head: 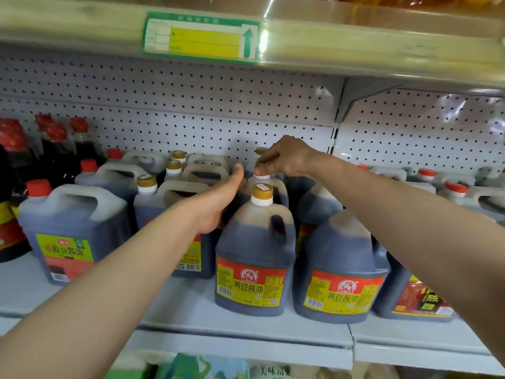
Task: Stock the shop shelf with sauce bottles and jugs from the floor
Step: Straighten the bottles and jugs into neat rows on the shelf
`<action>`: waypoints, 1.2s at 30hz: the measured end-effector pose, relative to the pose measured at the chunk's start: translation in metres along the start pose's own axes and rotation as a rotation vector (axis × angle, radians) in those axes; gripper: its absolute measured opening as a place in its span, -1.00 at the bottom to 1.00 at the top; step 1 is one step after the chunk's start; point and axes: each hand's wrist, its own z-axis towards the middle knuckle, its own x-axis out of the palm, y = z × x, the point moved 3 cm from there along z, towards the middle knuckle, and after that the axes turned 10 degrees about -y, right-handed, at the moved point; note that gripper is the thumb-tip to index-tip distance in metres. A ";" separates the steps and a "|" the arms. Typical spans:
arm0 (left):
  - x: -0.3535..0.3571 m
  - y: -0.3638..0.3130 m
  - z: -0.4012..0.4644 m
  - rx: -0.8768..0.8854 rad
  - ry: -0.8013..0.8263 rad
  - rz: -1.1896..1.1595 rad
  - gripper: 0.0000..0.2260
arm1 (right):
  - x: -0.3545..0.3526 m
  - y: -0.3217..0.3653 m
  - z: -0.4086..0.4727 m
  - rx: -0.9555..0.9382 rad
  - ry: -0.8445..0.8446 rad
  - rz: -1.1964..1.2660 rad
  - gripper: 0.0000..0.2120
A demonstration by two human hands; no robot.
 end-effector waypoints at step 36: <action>-0.006 0.085 -0.050 0.186 -0.057 -0.061 -0.45 | 0.006 0.015 -0.117 0.106 -0.234 0.567 -0.66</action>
